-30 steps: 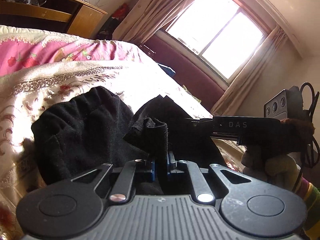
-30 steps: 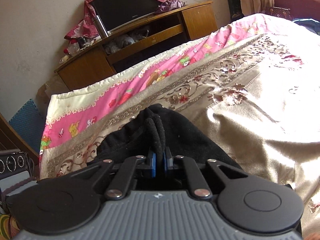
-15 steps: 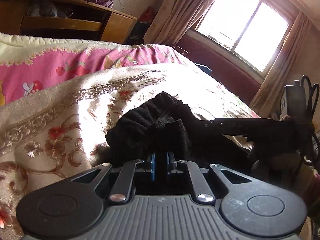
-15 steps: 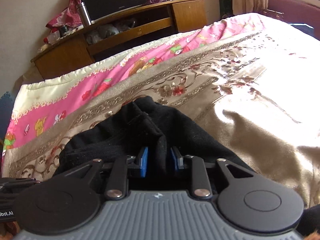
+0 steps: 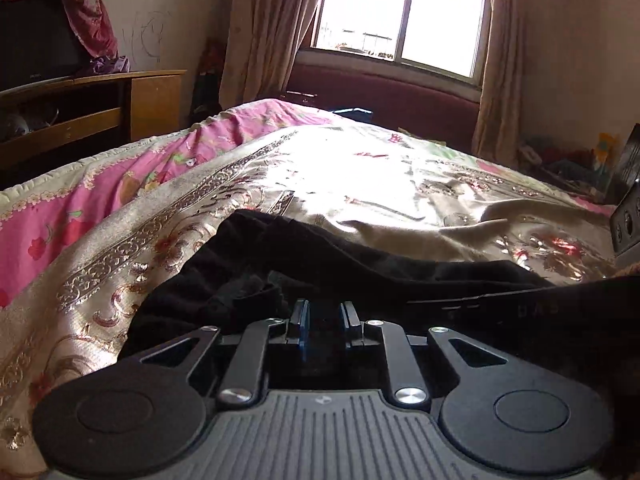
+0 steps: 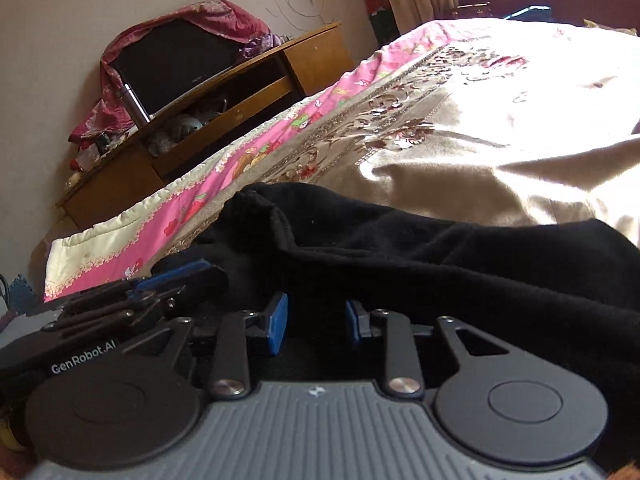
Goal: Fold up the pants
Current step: 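Press the folded bundle flat with both grippers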
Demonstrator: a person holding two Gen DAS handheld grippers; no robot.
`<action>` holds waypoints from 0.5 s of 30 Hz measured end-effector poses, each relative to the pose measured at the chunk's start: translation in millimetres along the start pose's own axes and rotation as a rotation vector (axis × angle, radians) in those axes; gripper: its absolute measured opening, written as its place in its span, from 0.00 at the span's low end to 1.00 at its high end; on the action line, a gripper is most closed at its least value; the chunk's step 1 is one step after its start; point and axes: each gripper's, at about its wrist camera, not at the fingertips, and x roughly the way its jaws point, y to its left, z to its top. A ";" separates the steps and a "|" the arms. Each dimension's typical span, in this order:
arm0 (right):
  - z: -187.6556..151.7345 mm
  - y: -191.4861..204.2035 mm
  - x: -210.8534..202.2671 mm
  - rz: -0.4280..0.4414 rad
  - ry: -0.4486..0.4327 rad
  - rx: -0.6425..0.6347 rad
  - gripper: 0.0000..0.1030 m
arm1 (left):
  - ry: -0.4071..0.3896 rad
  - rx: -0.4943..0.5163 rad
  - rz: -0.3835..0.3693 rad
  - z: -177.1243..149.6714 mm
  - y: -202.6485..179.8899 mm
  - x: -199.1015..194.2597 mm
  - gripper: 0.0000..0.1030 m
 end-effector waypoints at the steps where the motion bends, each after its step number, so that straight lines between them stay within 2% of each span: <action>1: 2.2 -8.7 -4.6 0.009 -0.011 0.057 0.12 | 0.025 -0.015 -0.009 -6.7 8.4 3.8 0.29; 2: 3.4 -13.0 -13.1 0.000 -0.032 0.086 0.14 | 0.023 -0.035 -0.031 -10.0 13.7 0.5 0.29; 3: 2.8 -12.8 -29.1 -0.028 -0.074 0.076 0.21 | 0.024 -0.043 -0.037 -9.5 14.5 -4.2 0.29; 4: 0.8 -11.6 -47.2 -0.057 -0.113 0.057 0.24 | 0.027 -0.033 -0.029 -8.6 12.9 -7.8 0.29; 7: -12.9 -23.9 -107.9 -0.139 -0.207 0.108 0.24 | 0.033 0.016 0.012 -6.7 0.8 -13.7 0.29; 10: -30.4 -51.2 -168.3 -0.285 -0.286 0.214 0.27 | 0.006 0.057 -0.002 0.2 -18.1 -24.2 0.29; 13: -45.9 -88.0 -209.9 -0.402 -0.317 0.309 0.37 | -0.007 0.141 -0.121 8.2 -58.2 -39.8 0.30; 14: -48.2 -100.6 -214.9 -0.409 -0.308 0.352 0.37 | -0.001 0.162 -0.197 9.4 -74.7 -44.8 0.31; 15: -50.5 -118.2 -215.8 -0.358 -0.286 0.412 0.37 | 0.008 0.191 -0.278 9.0 -92.0 -49.1 0.31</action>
